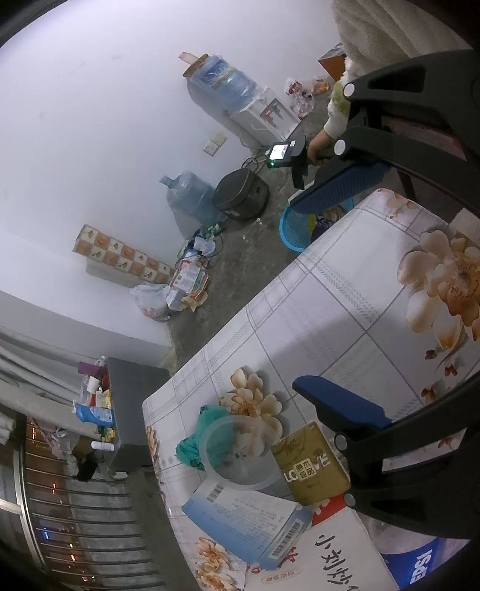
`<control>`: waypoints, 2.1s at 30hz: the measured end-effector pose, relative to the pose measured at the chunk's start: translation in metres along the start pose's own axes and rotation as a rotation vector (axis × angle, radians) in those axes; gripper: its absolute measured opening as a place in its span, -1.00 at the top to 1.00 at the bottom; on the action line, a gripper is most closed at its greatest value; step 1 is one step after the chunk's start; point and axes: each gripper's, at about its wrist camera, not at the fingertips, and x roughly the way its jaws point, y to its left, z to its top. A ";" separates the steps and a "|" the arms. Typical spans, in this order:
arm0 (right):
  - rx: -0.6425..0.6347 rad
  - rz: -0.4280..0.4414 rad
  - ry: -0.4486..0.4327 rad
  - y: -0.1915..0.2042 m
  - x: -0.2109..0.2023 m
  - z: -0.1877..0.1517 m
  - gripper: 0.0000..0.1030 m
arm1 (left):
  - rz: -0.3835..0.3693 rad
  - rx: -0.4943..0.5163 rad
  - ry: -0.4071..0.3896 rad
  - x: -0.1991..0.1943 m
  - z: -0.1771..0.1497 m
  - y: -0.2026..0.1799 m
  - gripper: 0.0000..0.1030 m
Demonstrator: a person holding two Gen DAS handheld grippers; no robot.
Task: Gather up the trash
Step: 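Lower the white tissue into the blue wastebasket and open the right tool, then move both tools back to the table toward the red-and-white wrapper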
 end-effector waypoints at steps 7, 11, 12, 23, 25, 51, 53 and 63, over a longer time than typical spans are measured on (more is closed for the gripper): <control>0.030 -0.007 0.062 -0.006 0.023 -0.003 0.63 | 0.014 -0.006 0.007 0.002 0.001 0.003 -0.64; -0.033 -0.045 0.032 0.003 0.018 -0.007 0.76 | 0.013 -0.005 0.010 0.003 0.000 0.002 -0.64; -0.044 -0.054 0.024 0.005 0.016 -0.007 0.83 | 0.013 -0.004 0.011 0.004 -0.001 0.002 -0.64; -0.057 0.030 -0.114 0.018 -0.040 -0.012 0.95 | 0.013 -0.002 -0.002 0.002 -0.002 0.003 -0.64; -0.082 0.090 -0.150 0.029 -0.057 -0.017 0.95 | 0.015 -0.003 -0.005 0.001 -0.002 0.004 -0.64; -0.168 0.264 -0.204 0.098 -0.157 -0.080 -0.38 | 0.060 -0.052 -0.109 -0.064 -0.026 0.023 -0.64; -0.205 0.281 -0.286 0.106 -0.195 -0.091 -0.53 | 0.067 -0.056 -0.131 -0.077 -0.034 0.025 -0.64; -0.384 0.323 -0.640 0.176 -0.366 -0.181 -0.87 | 0.186 -0.078 -0.248 -0.146 -0.074 0.050 -0.64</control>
